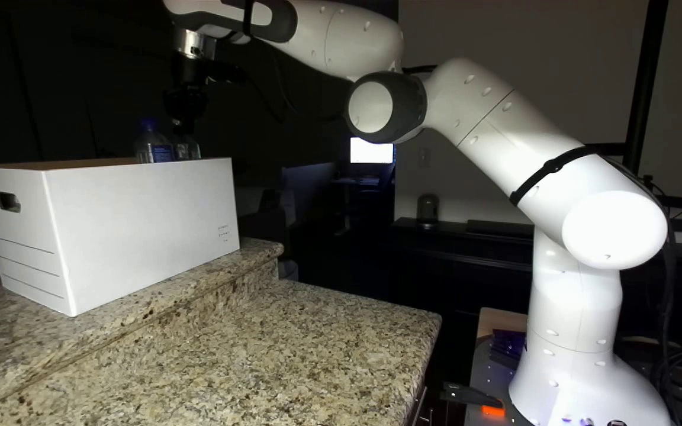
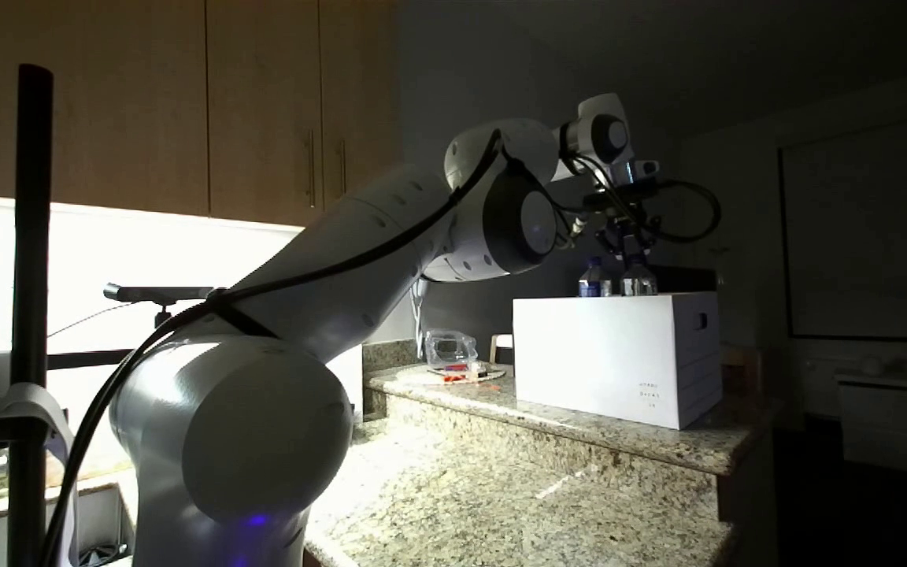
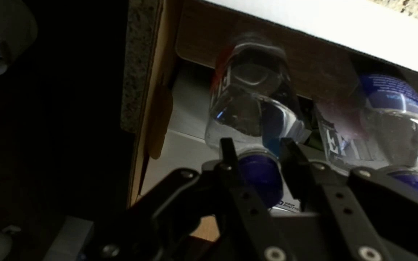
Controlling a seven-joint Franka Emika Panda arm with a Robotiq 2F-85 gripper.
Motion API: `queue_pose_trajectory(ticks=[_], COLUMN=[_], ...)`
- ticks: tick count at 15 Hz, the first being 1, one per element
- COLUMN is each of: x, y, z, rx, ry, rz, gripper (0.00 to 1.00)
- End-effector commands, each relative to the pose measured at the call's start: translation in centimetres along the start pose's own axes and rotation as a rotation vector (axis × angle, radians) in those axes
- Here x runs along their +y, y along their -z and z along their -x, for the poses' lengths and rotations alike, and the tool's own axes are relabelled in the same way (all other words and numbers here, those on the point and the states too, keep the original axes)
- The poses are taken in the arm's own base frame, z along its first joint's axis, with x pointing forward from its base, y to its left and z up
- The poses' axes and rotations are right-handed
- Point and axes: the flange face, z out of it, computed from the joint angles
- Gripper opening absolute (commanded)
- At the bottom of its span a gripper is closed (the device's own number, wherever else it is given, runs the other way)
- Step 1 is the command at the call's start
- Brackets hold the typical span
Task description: Remove the bottle from the box
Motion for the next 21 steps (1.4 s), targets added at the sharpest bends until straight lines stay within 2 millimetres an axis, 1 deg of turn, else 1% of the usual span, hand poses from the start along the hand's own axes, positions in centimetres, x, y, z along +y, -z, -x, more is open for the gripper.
queue_pose_trajectory(ticks=[1,6,8,10,13,15,17,21], x=[-0.4,-2.2,-2.6,-2.4,-1.3,-0.9,-0.8,-1.2], y=[0.7,3.1,4.1,5.1,7.2,8.5,9.6,11.9], z=[-0.3,-0.7,-0.8,-0.8,-0.5,-0.4,-0.3,-0.1], rx=[0.018,0.036,0.05,0.062,0.09,0.106,0.117,0.14], ry=[0.053,0.093,0.103,0.103,0.087,0.082,0.081,0.085], rz=[0.012,0.038,0.051,0.068,0.098,0.119,0.134,0.165], gripper=[0.16,0.16,0.16,0.16,0.16,0.16,0.16,0.16])
